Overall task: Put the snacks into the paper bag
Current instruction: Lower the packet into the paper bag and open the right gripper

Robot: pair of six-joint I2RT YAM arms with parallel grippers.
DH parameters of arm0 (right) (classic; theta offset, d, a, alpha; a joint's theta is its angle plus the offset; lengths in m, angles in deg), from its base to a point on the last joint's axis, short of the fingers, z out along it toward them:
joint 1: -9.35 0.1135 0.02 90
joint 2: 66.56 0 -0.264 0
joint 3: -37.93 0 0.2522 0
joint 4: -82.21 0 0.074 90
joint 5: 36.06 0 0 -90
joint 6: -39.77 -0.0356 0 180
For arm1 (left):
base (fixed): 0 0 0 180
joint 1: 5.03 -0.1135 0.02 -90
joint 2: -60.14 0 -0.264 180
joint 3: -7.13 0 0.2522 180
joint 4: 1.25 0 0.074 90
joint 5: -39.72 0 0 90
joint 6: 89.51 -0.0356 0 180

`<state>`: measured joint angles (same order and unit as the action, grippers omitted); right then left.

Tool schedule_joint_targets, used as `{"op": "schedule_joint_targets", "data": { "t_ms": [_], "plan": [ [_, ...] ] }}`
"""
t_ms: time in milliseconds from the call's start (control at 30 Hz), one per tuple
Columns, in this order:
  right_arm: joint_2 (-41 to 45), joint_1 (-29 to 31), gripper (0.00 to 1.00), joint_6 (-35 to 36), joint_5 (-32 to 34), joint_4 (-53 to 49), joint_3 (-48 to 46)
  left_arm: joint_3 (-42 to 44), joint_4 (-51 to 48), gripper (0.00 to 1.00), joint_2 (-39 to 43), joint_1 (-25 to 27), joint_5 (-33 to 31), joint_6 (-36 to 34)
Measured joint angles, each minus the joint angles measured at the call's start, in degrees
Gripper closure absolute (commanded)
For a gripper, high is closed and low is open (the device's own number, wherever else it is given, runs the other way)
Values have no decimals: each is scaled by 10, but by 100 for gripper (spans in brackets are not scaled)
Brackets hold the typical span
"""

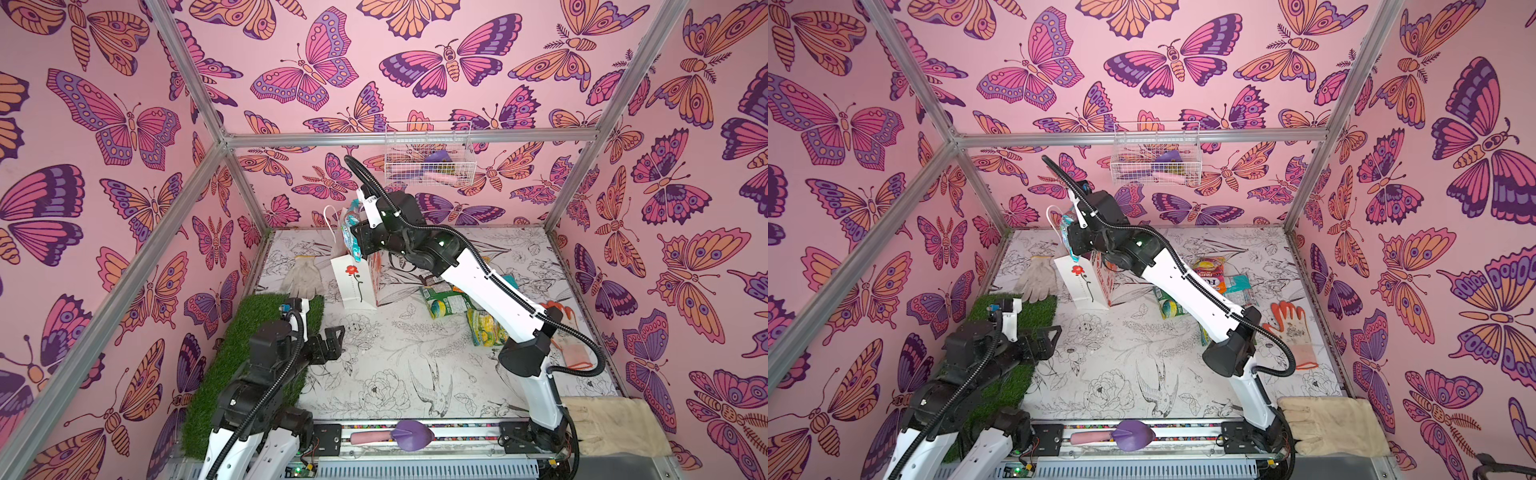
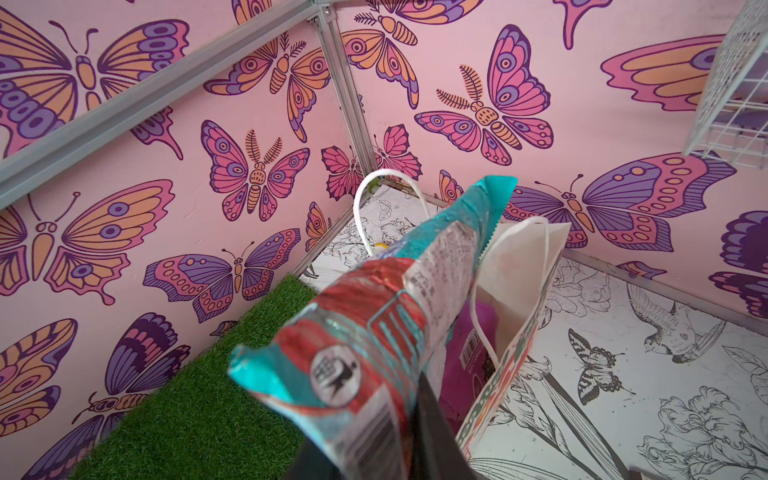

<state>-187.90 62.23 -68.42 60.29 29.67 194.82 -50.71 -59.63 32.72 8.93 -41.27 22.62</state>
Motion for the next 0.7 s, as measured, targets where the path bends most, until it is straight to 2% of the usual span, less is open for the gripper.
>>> {"op": "schedule_joint_targets", "data": {
  "t_ms": [300,567,700],
  "plan": [
    [-6,-4,81,0,-1,0,3,0,0,1,0,0,0,0],
    [-6,-4,58,-2,-4,1,5,0,0,1,0,0,0,0],
    [-6,-4,57,-2,-4,4,8,0,0,1,0,0,0,0]
  ]
}}
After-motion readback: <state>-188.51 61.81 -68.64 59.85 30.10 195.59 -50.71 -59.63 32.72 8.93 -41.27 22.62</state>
